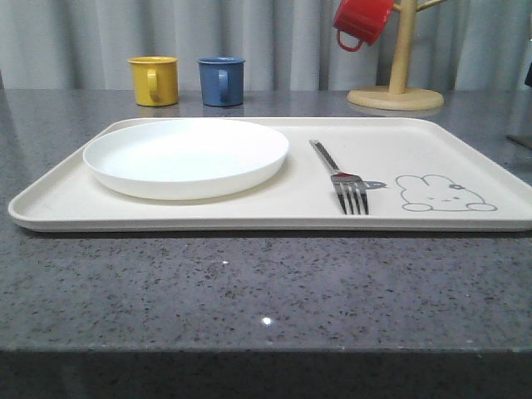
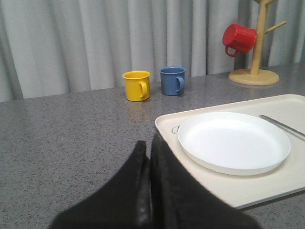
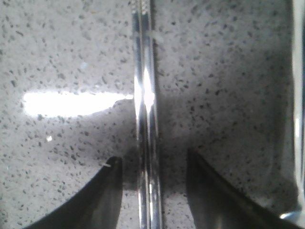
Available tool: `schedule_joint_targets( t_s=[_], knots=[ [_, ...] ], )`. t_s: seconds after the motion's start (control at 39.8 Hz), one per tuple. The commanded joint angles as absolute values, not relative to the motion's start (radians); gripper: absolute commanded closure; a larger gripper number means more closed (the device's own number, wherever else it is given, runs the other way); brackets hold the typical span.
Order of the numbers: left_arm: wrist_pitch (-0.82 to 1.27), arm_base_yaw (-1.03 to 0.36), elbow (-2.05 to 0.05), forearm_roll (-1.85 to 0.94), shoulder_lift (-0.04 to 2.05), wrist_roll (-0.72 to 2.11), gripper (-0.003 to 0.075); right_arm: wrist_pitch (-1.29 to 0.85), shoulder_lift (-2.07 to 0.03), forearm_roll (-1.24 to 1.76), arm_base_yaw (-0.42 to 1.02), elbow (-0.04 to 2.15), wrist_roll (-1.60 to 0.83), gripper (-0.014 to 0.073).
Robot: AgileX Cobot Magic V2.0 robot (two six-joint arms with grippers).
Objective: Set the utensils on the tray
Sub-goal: 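Grasp the chopsticks with the right gripper and lift them, then lower the chopsticks onto the tray beside the fork and release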
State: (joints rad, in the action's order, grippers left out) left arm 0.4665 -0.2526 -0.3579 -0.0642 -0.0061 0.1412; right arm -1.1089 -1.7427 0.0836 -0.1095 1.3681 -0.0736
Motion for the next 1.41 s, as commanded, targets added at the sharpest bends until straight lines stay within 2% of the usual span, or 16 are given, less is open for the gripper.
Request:
schedule_joint_targets(
  t_s=[0.0, 0.18, 0.33, 0.4, 0.6, 0.78, 1.08, 1.26, 1.38],
  knots=[
    [0.376, -0.251, -0.381, -0.074, -0.007, 0.129, 0.0738, -1.088, -1.723, 0.096, -0.083, 1.389, -0.087, 0.0267],
    [0.376, -0.251, -0.381, -0.074, -0.007, 0.129, 0.0738, -1.083, -1.726, 0.068, -0.069, 1.389, -0.055, 0.0412],
    [0.376, -0.251, -0.381, -0.074, -0.007, 0.129, 0.0738, -1.095, -1.726, 0.041, -0.069, 1.389, -0.049, 0.0596],
    [0.376, -0.251, -0.381, -0.074, -0.007, 0.129, 0.0738, -1.098, -1.719, 0.04, -0.069, 1.389, -0.034, 0.0649],
    [0.376, -0.251, -0.381, -0.074, -0.007, 0.129, 0.0738, -1.126, -1.648, 0.037, -0.06, 1.428, 0.064, 0.065],
    [0.376, -0.251, -0.381, -0.074, -0.007, 0.129, 0.0738, -1.21, -1.586, 0.037, 0.049, 1.504, 0.16, 0.065],
    [0.376, -0.251, -0.381, -0.074, -0.007, 0.129, 0.0738, -1.174, -1.624, 0.036, 0.333, 1.543, 0.333, 0.0648],
    [0.376, -0.251, -0.381, -0.074, -0.007, 0.129, 0.0738, -1.174, -1.683, 0.036, 0.389, 1.557, 0.401, 0.0594],
    [0.376, -0.251, -0.381, -0.074, -0.007, 0.129, 0.0738, -1.196, -1.713, 0.033, 0.389, 1.557, 0.411, 0.0587]
  ],
)
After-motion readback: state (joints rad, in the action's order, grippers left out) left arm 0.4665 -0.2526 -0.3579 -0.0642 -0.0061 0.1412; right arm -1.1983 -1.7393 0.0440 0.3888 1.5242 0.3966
